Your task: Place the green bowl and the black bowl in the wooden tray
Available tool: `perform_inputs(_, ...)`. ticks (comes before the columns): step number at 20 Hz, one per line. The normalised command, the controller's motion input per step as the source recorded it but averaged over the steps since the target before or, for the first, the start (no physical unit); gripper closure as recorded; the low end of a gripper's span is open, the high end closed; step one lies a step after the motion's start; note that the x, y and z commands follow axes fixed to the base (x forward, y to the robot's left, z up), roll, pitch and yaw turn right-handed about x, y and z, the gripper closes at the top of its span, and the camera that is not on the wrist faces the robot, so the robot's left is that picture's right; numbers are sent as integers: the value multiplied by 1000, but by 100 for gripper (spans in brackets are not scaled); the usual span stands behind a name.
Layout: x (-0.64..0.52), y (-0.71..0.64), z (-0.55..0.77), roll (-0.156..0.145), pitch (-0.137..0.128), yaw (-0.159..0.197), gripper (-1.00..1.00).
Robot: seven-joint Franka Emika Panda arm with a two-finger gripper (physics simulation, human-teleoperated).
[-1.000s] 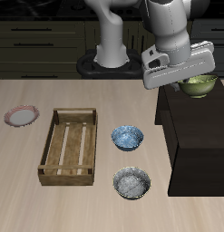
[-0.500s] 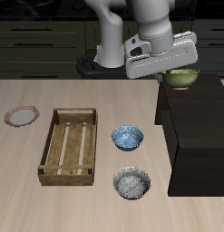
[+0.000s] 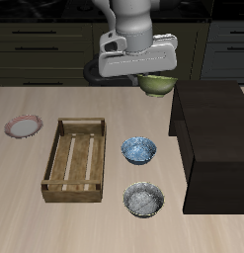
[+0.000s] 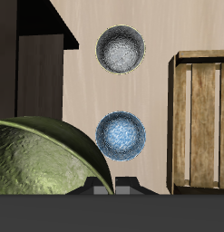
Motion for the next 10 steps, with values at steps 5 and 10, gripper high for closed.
perform_inputs(5, -244, -858, 140, -94, -58, -23, 100)
perform_inputs(10, -311, -614, -40, -12, -16, -1, 100)
